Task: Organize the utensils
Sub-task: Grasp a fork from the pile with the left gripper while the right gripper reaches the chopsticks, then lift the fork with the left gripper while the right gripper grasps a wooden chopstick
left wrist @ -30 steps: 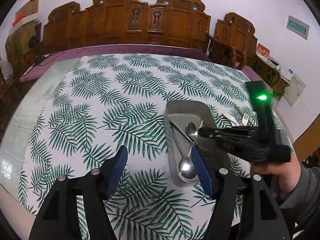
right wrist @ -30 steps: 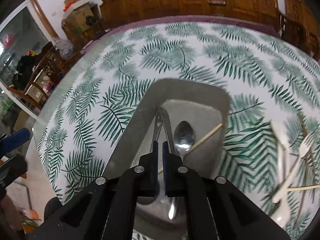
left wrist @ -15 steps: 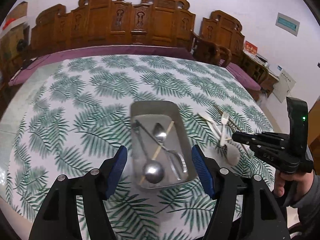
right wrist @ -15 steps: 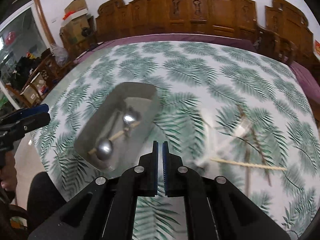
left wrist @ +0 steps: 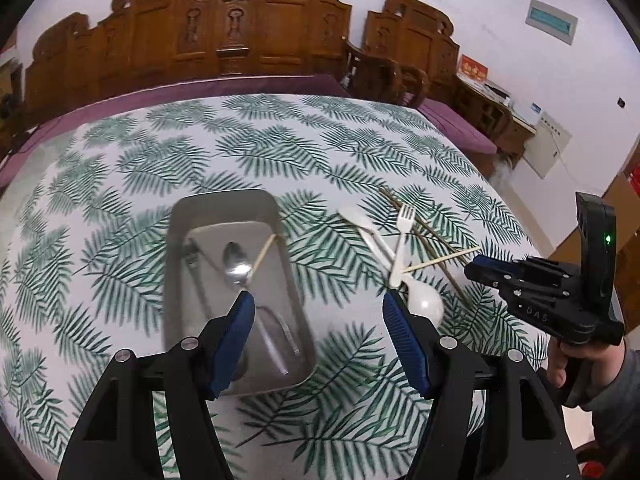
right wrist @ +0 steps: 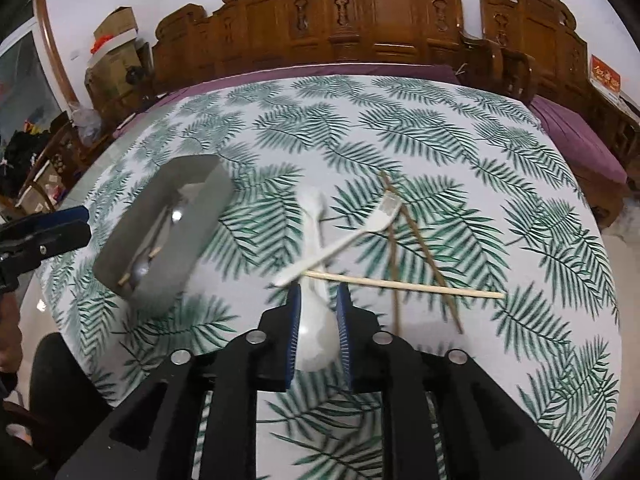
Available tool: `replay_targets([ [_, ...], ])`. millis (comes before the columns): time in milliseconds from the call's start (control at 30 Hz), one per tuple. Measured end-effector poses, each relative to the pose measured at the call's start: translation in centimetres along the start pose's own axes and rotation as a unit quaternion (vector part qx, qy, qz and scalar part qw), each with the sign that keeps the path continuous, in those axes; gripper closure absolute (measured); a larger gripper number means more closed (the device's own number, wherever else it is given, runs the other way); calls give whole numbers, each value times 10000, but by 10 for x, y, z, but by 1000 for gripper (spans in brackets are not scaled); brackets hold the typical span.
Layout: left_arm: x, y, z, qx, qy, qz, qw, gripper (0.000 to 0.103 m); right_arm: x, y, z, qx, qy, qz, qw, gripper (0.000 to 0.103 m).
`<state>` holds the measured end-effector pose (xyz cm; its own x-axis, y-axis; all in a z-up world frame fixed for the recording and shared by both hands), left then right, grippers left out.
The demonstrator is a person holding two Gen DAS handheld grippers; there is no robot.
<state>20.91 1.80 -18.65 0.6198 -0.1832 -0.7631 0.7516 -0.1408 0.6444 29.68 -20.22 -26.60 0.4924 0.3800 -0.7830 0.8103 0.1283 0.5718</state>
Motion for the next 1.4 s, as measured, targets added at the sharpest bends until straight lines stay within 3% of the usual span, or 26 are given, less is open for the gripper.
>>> replay_targets([
  [300,39,26,33,165,-298,-142,9993,42,9,-6,39,136,-37,-92,9999,78],
  [433,63,38,48,279,-421,-258,9984,52,14,-9,57,216,-27,-141,9997,71],
  [733,123,67,79,647,-676,-564,9940,71,25,-14,87,367,31,-230,9991,71],
  [1133,190,76,100,1029,-704,-1116,9859,84,28,-5,104,432,174,-207,9987,71],
  [1400,211,70,101,1130,-518,-1432,9819,84,27,-1,108,431,250,-172,9986,70],
])
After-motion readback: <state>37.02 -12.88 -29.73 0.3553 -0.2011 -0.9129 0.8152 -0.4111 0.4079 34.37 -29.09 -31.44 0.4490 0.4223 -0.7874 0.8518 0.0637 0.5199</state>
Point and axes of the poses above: each gripper's, at about its wrist camera, not at the fingertips, and x roughly the way its jaws point, z to its right, y to its top, the point moved 4 cm from there along x, roughly the way its jaws point, and after that the axes turned 11 degrees about x, right-handed, at the moved point
